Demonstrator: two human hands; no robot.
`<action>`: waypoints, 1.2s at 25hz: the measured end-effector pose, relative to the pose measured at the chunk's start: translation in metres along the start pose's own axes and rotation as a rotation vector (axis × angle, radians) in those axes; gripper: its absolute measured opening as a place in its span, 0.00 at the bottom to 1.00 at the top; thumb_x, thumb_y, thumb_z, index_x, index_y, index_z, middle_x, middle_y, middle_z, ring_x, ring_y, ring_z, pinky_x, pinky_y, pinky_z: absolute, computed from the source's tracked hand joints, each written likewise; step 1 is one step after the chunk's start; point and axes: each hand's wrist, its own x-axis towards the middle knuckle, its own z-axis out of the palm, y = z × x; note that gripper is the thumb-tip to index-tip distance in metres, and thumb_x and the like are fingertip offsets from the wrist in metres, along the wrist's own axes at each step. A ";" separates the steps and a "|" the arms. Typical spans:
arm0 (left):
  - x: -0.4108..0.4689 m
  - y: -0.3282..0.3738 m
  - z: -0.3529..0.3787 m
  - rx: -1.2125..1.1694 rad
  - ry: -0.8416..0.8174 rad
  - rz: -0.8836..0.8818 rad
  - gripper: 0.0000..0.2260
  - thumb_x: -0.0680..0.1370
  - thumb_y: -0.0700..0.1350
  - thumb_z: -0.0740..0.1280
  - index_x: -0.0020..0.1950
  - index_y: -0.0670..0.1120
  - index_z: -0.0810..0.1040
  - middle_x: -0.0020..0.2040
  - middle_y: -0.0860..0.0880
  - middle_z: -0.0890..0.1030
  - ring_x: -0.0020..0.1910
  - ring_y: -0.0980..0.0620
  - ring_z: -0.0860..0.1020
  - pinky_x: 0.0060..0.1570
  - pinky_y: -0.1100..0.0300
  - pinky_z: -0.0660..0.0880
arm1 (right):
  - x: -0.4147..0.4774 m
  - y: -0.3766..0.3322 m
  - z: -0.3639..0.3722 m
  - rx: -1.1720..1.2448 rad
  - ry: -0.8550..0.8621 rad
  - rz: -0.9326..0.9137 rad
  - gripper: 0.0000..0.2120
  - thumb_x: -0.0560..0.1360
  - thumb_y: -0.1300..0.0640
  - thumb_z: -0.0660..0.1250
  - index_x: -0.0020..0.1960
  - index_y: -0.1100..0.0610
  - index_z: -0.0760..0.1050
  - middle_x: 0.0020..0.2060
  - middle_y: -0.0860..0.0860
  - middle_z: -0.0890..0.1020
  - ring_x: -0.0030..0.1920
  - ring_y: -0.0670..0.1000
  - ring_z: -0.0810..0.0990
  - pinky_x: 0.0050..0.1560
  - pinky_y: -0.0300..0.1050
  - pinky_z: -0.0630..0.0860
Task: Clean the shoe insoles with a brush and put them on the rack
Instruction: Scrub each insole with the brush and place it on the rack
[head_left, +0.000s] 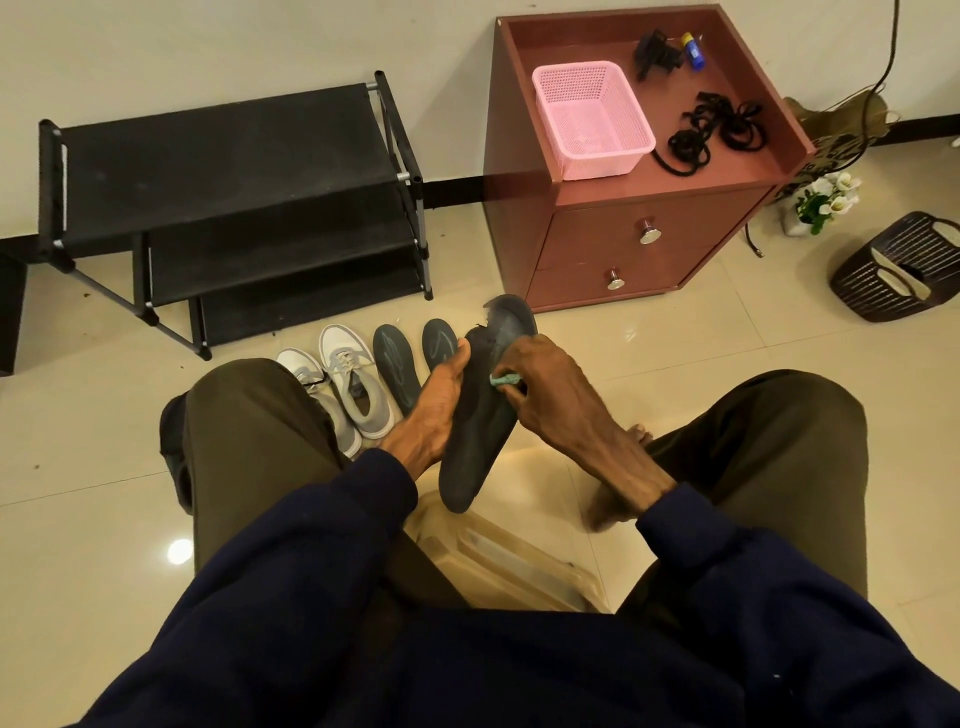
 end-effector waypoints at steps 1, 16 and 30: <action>-0.001 0.000 0.000 0.006 -0.008 -0.002 0.23 0.85 0.58 0.56 0.69 0.43 0.76 0.56 0.42 0.85 0.51 0.46 0.86 0.47 0.53 0.83 | -0.001 -0.004 -0.001 0.053 -0.044 -0.040 0.07 0.74 0.61 0.76 0.52 0.58 0.83 0.49 0.54 0.83 0.50 0.52 0.79 0.52 0.48 0.80; -0.005 0.002 0.003 0.000 -0.127 -0.009 0.18 0.86 0.51 0.53 0.55 0.44 0.80 0.41 0.47 0.86 0.41 0.50 0.84 0.41 0.58 0.82 | 0.002 0.008 -0.016 0.220 -0.107 -0.013 0.10 0.73 0.57 0.78 0.53 0.57 0.86 0.48 0.51 0.85 0.46 0.45 0.81 0.48 0.33 0.78; -0.001 -0.001 0.000 0.037 -0.072 0.000 0.23 0.85 0.59 0.55 0.63 0.44 0.80 0.52 0.43 0.86 0.48 0.47 0.86 0.43 0.54 0.83 | 0.001 0.007 -0.009 0.122 -0.044 -0.129 0.09 0.71 0.61 0.78 0.52 0.57 0.85 0.48 0.52 0.84 0.48 0.50 0.80 0.51 0.47 0.80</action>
